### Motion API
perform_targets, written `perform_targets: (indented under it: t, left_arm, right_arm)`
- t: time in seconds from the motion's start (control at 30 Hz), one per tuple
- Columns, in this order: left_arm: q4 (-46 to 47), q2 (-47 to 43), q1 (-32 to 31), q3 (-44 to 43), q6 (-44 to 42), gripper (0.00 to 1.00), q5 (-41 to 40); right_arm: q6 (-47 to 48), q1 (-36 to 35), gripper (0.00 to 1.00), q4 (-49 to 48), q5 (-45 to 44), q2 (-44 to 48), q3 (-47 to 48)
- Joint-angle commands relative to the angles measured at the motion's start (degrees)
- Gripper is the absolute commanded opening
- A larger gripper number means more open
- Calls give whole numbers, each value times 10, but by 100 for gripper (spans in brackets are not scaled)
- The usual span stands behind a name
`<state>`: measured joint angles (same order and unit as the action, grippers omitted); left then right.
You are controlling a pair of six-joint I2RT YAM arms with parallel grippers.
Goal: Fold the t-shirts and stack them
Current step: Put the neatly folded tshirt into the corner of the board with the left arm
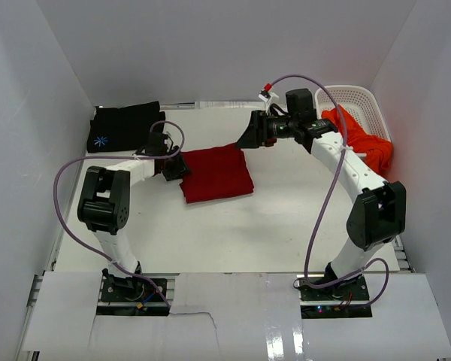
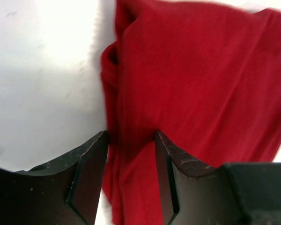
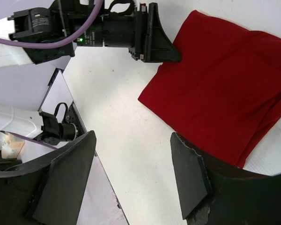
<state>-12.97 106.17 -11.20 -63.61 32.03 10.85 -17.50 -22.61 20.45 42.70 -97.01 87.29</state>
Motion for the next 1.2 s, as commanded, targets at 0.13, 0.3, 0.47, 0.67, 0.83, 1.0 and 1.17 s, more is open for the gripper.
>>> perform_targets:
  t: [0.13,0.3,0.47,0.67,0.83,1.0,1.17]
  left_arm:
    - [6,40,1,-12,14,49,22]
    - [-31,57,0,-27,8,25,-6]
    - [-62,98,2,-47,8,0,-20]
    - [-69,114,4,-71,9,0,1]
    - [-113,106,4,-143,-27,0,-35]
    - [-160,138,14,-290,-86,0,-87]
    - [-227,192,24,-439,-130,0,-100]
  right_arm:
    - [16,-2,71,10,-5,35,-21]
    - [14,-1,71,11,-3,41,-25]
    - [12,-1,71,13,0,52,-26]
    - [10,-1,72,16,0,60,-26]
    - [7,-2,72,18,0,65,-27]
    - [-3,-1,71,8,-8,88,-61]
    - [-12,-2,71,8,-9,126,-95]
